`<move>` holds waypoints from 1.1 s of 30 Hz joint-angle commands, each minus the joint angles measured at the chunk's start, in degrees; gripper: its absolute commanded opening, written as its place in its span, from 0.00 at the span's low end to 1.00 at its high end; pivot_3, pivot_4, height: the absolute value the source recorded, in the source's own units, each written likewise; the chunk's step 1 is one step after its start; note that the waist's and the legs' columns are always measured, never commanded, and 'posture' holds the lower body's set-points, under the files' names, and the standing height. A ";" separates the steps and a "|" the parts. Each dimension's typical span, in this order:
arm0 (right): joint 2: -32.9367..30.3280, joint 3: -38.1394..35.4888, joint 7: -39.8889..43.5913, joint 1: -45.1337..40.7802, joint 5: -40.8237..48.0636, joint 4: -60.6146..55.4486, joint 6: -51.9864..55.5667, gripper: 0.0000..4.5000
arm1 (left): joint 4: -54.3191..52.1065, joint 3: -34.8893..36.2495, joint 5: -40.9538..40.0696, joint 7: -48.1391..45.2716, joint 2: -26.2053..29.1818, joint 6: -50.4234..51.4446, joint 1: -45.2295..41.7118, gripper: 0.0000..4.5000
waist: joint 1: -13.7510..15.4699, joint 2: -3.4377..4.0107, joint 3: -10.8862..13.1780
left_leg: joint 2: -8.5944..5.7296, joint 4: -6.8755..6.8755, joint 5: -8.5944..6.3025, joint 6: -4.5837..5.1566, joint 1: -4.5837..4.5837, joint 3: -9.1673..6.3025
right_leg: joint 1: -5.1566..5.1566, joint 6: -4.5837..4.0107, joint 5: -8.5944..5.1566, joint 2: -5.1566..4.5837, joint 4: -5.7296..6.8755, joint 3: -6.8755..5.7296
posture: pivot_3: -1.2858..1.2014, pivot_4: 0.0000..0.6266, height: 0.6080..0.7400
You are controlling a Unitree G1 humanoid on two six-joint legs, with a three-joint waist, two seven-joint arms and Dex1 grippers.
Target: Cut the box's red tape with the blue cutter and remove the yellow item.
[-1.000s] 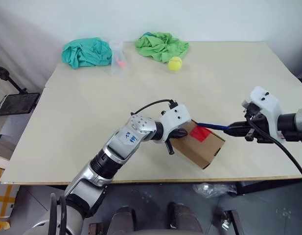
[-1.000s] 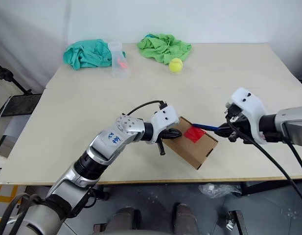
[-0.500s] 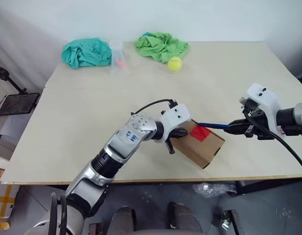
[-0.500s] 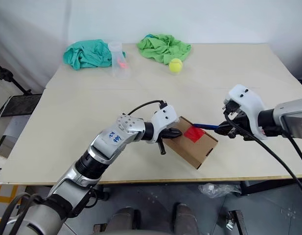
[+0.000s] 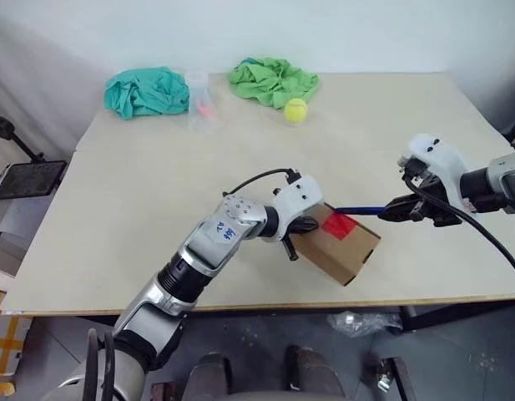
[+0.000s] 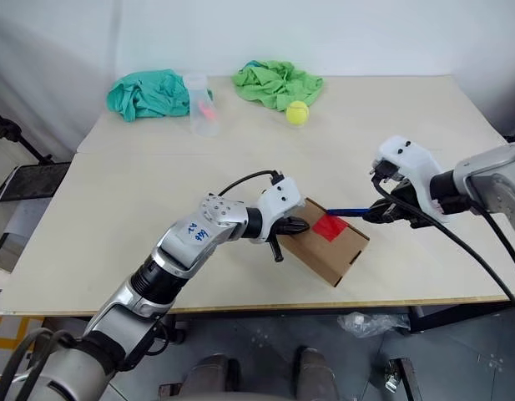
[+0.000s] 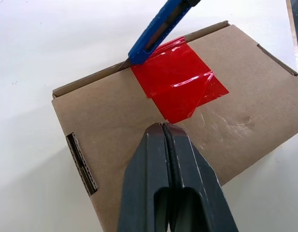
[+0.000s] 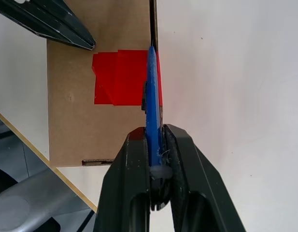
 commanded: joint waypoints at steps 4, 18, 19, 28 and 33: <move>-1.50 6.52 5.73 -1.58 -2.15 0.66 -0.13 0.03 | 3.39 -2.18 1.87 0.69 -0.08 1.69 1.37 0.00 | 0.11 0.00 -0.01 | 0.00 0.00 0.00 0.00 0.00 0.01 | 0.00 0.01 0.01 0.00 0.00 0.01 | 0.52 0.24 1.00; -4.29 10.59 13.33 -2.19 -7.93 1.53 -2.98 0.03 | 3.66 -1.83 1.95 1.01 -0.41 1.85 1.43 0.00 | 0.25 -0.02 -0.02 | -0.02 0.00 -0.04 -0.05 -0.09 -0.01 | -0.03 0.13 0.08 -0.01 -0.06 0.00 | 0.52 0.24 1.00; -3.85 10.53 13.41 -2.48 -8.32 1.88 -3.08 0.03 | 3.66 -1.81 1.95 1.01 -0.43 1.84 1.43 0.00 | 0.25 -0.02 -0.02 | -0.01 0.00 -0.04 -0.05 -0.10 -0.01 | -0.04 0.14 0.08 -0.01 -0.07 -0.01 | 0.52 0.24 1.00; 0.81 13.19 14.82 -7.41 -11.97 6.16 -4.56 0.03 | 4.86 -1.70 2.10 0.86 -0.79 1.00 0.94 0.00 | 0.03 -0.02 -0.02 | -0.01 0.00 -0.04 -0.07 -0.07 0.02 | -0.04 0.15 0.09 0.00 -0.06 -0.01 | 0.52 0.24 1.00; 0.91 16.76 18.05 -9.41 -14.42 7.82 -5.78 0.03 | 5.55 -1.53 2.16 0.95 -1.07 0.66 0.71 0.00 | 0.04 -0.01 -0.02 | -0.01 0.00 -0.04 -0.07 -0.07 0.03 | -0.06 0.16 0.10 -0.01 -0.05 0.00 | 0.52 0.24 1.00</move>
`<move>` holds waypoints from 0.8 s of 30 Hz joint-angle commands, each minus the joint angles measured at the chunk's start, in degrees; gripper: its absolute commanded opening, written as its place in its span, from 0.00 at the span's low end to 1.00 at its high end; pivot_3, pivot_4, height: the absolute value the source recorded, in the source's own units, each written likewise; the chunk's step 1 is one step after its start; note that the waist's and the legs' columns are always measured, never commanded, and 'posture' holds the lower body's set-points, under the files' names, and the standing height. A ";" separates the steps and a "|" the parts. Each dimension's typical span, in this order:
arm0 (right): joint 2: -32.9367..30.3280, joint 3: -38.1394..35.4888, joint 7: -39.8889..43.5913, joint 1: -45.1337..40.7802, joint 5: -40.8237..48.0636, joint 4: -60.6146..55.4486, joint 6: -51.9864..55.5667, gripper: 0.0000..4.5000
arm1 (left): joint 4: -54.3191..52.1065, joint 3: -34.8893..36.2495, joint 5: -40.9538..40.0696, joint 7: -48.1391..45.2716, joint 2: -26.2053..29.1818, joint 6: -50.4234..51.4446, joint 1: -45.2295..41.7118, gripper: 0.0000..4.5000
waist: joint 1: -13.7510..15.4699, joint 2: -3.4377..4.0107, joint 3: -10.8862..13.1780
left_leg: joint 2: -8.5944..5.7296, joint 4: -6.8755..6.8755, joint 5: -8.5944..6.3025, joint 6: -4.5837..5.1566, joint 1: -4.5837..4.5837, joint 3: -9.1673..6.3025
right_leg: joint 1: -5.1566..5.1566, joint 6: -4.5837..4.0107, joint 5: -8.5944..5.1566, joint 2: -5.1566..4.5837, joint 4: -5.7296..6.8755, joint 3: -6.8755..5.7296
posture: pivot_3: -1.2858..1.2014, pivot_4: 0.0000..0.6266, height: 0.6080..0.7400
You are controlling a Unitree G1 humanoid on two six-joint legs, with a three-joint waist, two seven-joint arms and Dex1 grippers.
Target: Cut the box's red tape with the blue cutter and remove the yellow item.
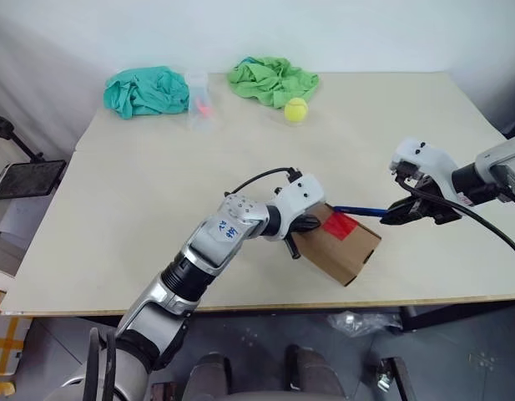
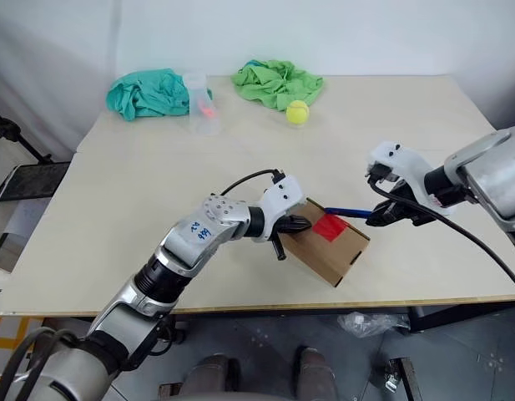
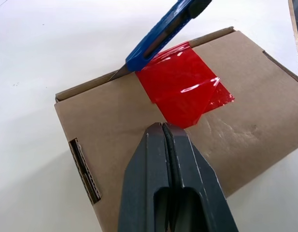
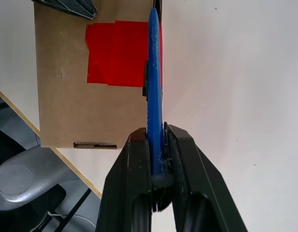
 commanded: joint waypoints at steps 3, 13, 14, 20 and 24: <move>-0.95 4.90 5.59 -1.74 -2.88 0.58 -2.31 0.03 | 3.97 -1.94 2.11 0.76 0.15 1.35 1.20 0.00 | 0.04 0.00 0.00 | 0.00 0.00 0.00 0.00 0.00 0.00 | 0.00 0.03 0.01 0.00 0.00 0.00 | 0.52 0.24 1.00; -4.81 8.47 13.88 -1.45 -8.65 0.64 -6.17 0.03 | 4.20 -1.61 2.22 1.03 0.01 1.27 1.30 0.00 | 0.23 0.00 0.00 | -0.01 0.00 -0.04 -0.04 -0.03 -0.02 | 0.00 0.14 0.08 0.00 -0.01 -0.01 | 0.52 0.24 1.00; -5.25 8.53 14.55 -1.21 -9.12 0.51 -6.44 0.03 | 4.22 -1.58 2.23 1.06 0.00 1.27 1.31 0.00 | 0.27 0.00 0.00 | -0.01 0.00 -0.04 -0.04 -0.03 -0.03 | 0.00 0.14 0.08 0.00 0.00 -0.02 | 0.52 0.24 1.00; -6.82 8.07 16.92 0.22 -10.93 -0.18 -6.97 0.03 | 4.22 -1.50 2.23 1.06 -0.07 1.34 1.37 0.00 | 0.30 0.00 0.00 | -0.02 0.00 -0.08 -0.05 -0.07 -0.03 | -0.01 0.17 0.09 0.00 -0.02 -0.03 | 0.52 0.24 1.00; -8.03 7.29 17.81 1.47 -11.44 -0.96 -6.90 0.03 | 4.66 -1.50 2.26 0.98 -0.21 1.08 1.16 0.00 | 0.31 0.00 0.00 | -0.02 0.00 -0.08 -0.05 -0.07 -0.03 | -0.02 0.26 0.14 0.00 -0.02 -0.03 | 0.52 0.24 1.00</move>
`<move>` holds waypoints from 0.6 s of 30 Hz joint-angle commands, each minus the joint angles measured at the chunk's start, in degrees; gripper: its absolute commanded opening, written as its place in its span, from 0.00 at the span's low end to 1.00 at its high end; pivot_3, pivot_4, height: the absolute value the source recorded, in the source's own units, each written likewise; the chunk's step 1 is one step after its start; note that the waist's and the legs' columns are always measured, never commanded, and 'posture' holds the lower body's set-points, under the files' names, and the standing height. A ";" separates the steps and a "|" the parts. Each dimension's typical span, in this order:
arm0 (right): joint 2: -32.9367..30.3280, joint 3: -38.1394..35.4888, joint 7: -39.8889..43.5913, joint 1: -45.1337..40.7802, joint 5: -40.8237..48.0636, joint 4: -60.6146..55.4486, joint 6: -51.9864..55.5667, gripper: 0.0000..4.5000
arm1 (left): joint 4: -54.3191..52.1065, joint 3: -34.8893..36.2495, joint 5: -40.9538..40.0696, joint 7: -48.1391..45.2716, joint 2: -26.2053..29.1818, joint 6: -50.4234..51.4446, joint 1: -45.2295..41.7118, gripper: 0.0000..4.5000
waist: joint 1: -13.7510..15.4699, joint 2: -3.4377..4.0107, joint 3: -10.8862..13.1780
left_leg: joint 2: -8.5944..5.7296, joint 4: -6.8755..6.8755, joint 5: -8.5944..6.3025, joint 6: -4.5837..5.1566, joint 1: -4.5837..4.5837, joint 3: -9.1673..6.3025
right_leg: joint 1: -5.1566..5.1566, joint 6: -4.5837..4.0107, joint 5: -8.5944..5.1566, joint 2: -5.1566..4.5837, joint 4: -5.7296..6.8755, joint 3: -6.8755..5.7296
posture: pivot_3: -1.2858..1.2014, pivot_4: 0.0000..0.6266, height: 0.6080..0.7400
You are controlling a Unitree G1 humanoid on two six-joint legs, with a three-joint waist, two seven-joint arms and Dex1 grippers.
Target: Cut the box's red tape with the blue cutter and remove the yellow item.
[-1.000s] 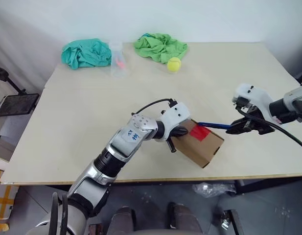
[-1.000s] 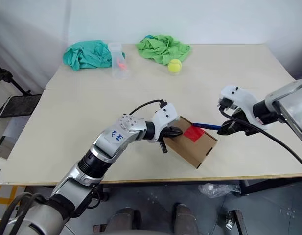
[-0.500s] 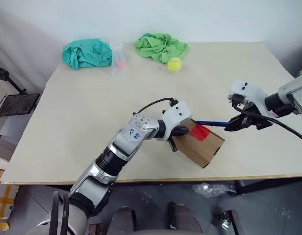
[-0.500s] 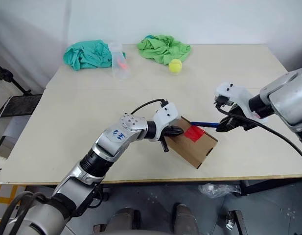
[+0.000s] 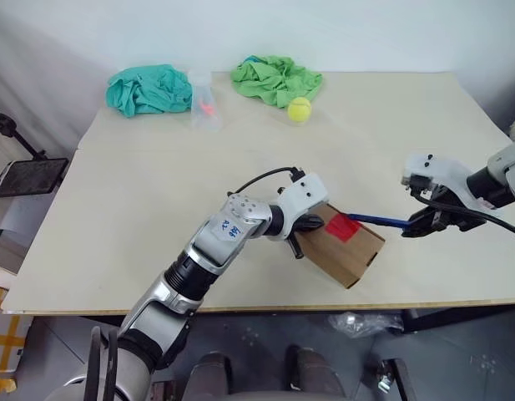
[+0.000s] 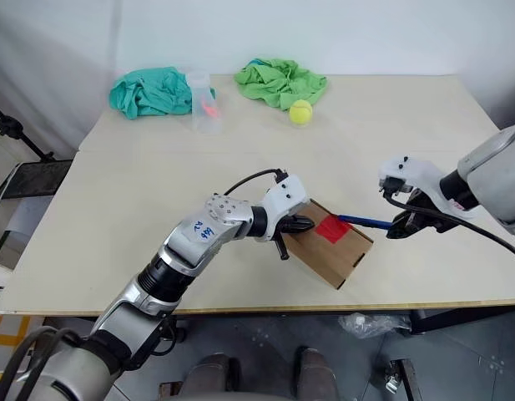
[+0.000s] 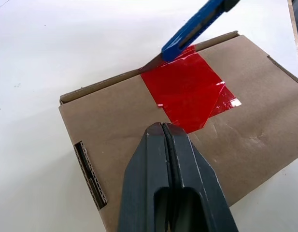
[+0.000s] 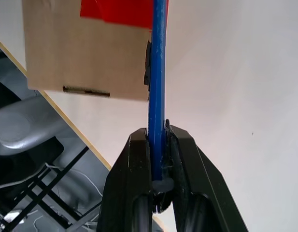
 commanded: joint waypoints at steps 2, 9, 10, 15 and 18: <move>-2.98 -0.60 3.24 1.72 -0.32 -2.60 0.43 0.03 | 4.13 -1.69 2.29 0.96 0.57 1.42 1.26 0.00 | 0.00 0.00 0.00 | 0.00 0.00 0.00 0.00 0.00 0.00 | 0.00 0.00 0.00 0.00 0.00 0.00 | 0.52 0.24 1.00; -3.80 -2.06 3.30 3.18 -0.33 -4.38 1.43 0.03 | 4.65 -1.72 2.33 0.88 0.30 1.02 0.99 0.00 | -0.10 0.01 -0.01 | 0.00 0.00 0.00 0.00 0.02 0.01 | 0.00 0.00 0.00 0.00 -0.01 0.01 | 0.52 0.24 1.00; -3.18 -2.14 2.98 2.90 -0.39 -4.23 1.72 0.03 | 4.82 -1.71 2.35 0.88 0.21 0.88 0.88 0.00 | -0.07 0.01 0.00 | 0.00 0.00 0.00 -0.01 0.02 0.02 | 0.00 0.00 0.00 0.00 0.00 0.01 | 0.52 0.24 1.00; -1.48 -2.89 2.72 1.26 -0.40 -3.60 2.62 0.03 | 5.24 -1.64 2.35 0.92 0.06 0.45 0.70 0.00 | -0.20 0.01 0.00 | 0.00 0.06 0.01 -0.02 0.03 0.02 | 0.01 -0.01 -0.01 0.00 0.00 0.01 | 0.52 0.24 1.00; -0.93 -2.76 2.99 -0.27 -0.85 -2.88 2.54 0.03 | 5.20 -1.55 2.33 1.00 0.08 0.41 0.79 0.00 | -0.24 0.01 0.00 | 0.01 0.07 0.02 -0.03 0.03 0.03 | 0.00 -0.01 -0.01 0.00 0.00 0.01 | 0.52 0.24 1.00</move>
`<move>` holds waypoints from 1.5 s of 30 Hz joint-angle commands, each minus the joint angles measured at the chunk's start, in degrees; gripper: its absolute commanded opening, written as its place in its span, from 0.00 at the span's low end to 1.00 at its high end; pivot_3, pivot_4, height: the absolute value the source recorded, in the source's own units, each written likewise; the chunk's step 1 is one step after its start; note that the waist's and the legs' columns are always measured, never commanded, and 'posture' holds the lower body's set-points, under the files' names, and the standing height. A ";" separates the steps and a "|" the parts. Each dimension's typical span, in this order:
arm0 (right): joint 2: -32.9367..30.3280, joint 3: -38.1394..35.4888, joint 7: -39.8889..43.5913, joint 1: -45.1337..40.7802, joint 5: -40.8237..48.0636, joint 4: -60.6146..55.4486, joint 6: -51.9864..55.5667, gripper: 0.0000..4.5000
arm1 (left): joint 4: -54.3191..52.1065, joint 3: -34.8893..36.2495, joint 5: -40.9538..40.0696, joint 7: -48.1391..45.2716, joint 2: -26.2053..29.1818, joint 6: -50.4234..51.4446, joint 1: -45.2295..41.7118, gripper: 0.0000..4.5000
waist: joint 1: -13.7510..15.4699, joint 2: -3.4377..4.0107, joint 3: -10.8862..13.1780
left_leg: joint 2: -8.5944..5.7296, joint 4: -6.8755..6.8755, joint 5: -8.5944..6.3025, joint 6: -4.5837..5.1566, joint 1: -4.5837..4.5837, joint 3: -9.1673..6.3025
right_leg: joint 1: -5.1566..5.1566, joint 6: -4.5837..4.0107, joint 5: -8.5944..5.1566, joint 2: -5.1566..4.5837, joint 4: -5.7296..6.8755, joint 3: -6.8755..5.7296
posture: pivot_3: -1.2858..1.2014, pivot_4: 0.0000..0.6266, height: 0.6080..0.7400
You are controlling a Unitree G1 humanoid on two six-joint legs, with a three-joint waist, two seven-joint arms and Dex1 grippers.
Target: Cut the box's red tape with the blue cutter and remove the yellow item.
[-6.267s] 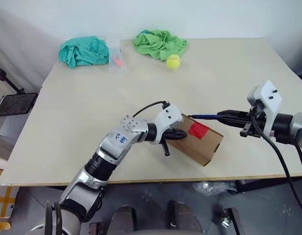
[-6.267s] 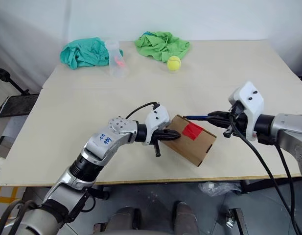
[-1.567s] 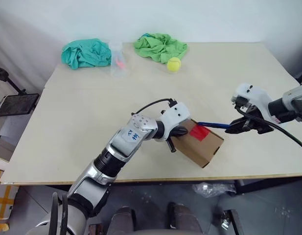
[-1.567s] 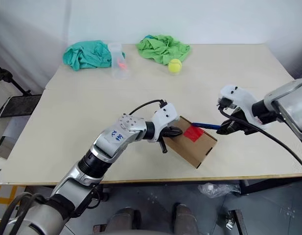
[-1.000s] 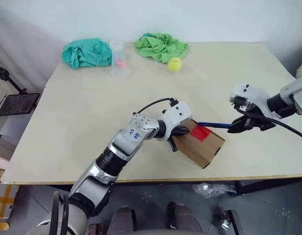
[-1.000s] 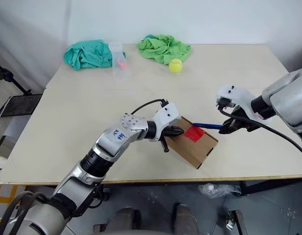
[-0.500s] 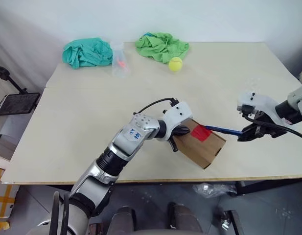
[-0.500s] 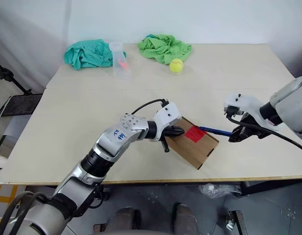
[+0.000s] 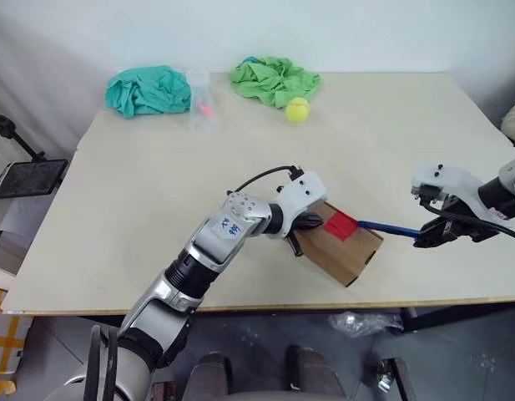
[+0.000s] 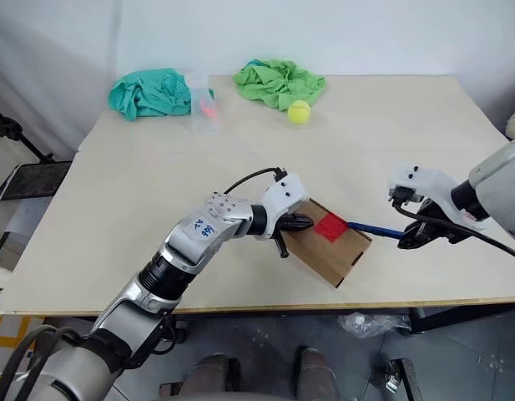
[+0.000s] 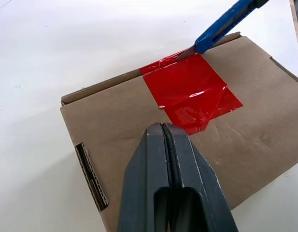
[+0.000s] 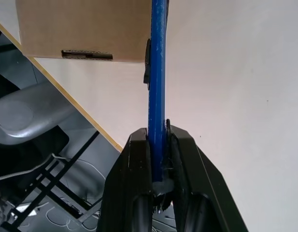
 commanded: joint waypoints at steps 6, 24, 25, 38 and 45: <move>3.12 -0.23 0.99 -3.65 -0.31 1.66 -0.16 0.03 | 2.86 -1.97 2.15 0.96 0.04 1.49 1.59 0.00 | -0.01 0.01 0.01 | 0.00 0.00 0.00 0.00 -0.02 0.01 | -0.02 0.00 0.00 0.00 0.01 0.00 | 0.52 0.24 1.00; 9.65 -0.06 -1.39 -5.23 -2.98 7.28 -1.38 0.03 | 1.62 -1.94 2.23 1.04 0.29 1.69 2.20 0.00 | -0.08 0.04 0.00 | 0.01 0.00 0.00 0.00 0.02 0.02 | -0.04 0.05 0.03 0.00 0.13 0.00 | 0.52 0.24 1.00; 9.89 -0.01 -1.47 -5.40 -3.03 7.52 -1.42 0.03 | 1.66 -1.94 2.25 1.02 0.30 1.67 2.19 0.00 | -0.07 0.04 0.00 | 0.00 0.00 0.00 0.00 0.02 0.02 | -0.05 0.06 0.04 0.00 0.13 0.00 | 0.52 0.24 1.00; 4.72 1.79 2.22 -2.46 -3.13 3.23 -2.17 0.03 | 2.19 -1.78 2.37 1.12 0.11 1.60 2.14 0.00 | -0.01 0.06 0.01 | 0.01 0.00 -0.04 -0.02 -0.02 -0.01 | -0.07 0.45 0.26 0.01 0.11 -0.01 | 0.52 0.24 1.00; 0.67 1.52 4.04 -0.54 -2.97 0.94 -2.65 0.03 | 2.17 -1.77 2.32 1.06 0.06 1.74 2.18 0.00 | 0.00 0.08 0.00 | 0.01 0.00 -0.05 -0.04 -0.02 -0.01 | -0.06 0.46 0.26 0.02 0.08 -0.02 | 0.52 0.24 1.00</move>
